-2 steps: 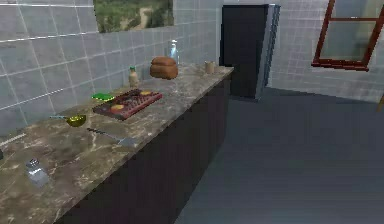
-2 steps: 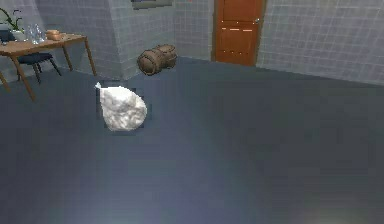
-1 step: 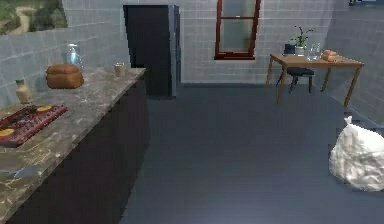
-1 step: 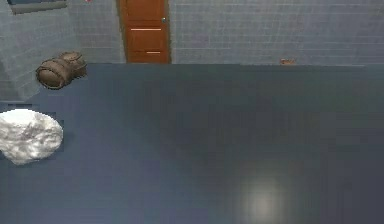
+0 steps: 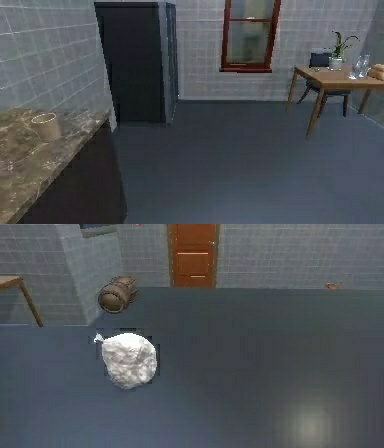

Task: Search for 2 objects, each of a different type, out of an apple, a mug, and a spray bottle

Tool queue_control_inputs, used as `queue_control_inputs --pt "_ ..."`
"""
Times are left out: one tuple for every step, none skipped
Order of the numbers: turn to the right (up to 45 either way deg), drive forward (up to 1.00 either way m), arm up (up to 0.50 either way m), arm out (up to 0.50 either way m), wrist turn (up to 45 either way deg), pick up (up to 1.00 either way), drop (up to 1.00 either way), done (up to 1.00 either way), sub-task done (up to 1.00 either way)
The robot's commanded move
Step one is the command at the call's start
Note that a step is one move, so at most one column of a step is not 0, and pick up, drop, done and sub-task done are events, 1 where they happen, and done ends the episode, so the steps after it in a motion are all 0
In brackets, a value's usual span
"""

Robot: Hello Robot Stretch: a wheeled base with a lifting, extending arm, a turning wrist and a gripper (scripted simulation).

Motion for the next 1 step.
queue_control_inputs --pt "3.0 0.0 0.0 0.0 0.0 0.0 0.0 0.0 0.0"
